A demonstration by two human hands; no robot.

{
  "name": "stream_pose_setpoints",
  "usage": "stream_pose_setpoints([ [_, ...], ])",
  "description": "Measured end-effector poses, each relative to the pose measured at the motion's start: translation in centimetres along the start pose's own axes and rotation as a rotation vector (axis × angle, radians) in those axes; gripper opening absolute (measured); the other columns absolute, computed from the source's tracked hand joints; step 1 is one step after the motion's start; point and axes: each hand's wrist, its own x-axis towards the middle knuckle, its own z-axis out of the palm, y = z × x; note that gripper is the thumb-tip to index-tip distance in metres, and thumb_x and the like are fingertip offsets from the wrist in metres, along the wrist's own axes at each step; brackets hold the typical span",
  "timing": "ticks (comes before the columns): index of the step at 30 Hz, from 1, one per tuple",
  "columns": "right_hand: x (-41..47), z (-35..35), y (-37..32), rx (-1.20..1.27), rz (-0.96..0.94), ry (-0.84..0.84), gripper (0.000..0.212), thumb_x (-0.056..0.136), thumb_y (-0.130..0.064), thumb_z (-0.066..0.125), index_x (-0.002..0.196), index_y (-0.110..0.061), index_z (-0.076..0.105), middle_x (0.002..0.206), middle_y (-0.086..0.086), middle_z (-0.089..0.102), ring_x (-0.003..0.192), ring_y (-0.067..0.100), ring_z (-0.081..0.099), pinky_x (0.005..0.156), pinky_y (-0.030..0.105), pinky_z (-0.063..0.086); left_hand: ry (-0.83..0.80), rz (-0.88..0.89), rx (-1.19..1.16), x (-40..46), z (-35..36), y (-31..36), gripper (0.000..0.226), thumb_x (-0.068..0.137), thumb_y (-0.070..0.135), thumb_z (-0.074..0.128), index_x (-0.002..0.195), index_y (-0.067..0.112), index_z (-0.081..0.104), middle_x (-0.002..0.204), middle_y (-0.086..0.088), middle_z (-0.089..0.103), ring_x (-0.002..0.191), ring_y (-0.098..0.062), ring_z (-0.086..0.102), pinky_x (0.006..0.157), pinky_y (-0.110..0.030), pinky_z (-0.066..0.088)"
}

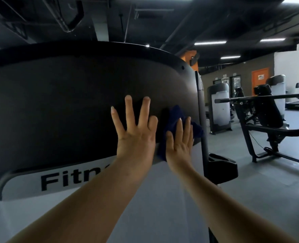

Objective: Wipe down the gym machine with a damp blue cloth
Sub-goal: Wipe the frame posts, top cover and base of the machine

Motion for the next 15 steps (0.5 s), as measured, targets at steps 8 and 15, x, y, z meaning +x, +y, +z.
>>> stream_pose_setpoints([
  [8,0.5,-1.6,5.4,-0.054,-0.223,-0.055,0.056,0.095,-0.063,-0.001,0.142,-0.049,-0.029,0.156,-0.017,-0.032,0.147,0.008,-0.023,0.122,0.041,-0.006,-0.091,-0.206,0.029,1.1,0.2,4.3,0.131,0.077,0.043,0.078,0.149,0.022,-0.031,0.152,-0.017,-0.039,0.141,-0.048,-0.027,0.109,-0.075,0.01],
  [15,6.6,-2.9,5.5,-0.037,-0.244,-0.025,0.062,0.096,-0.061,0.009,0.15,-0.042,-0.016,0.163,-0.004,-0.019,0.15,0.018,-0.016,0.122,0.047,-0.004,-0.134,-0.327,0.086,2.1,0.4,7.6,0.117,0.086,0.027,0.07,0.149,0.01,-0.026,0.148,-0.028,-0.04,0.139,-0.054,-0.025,0.106,-0.076,0.019],
])
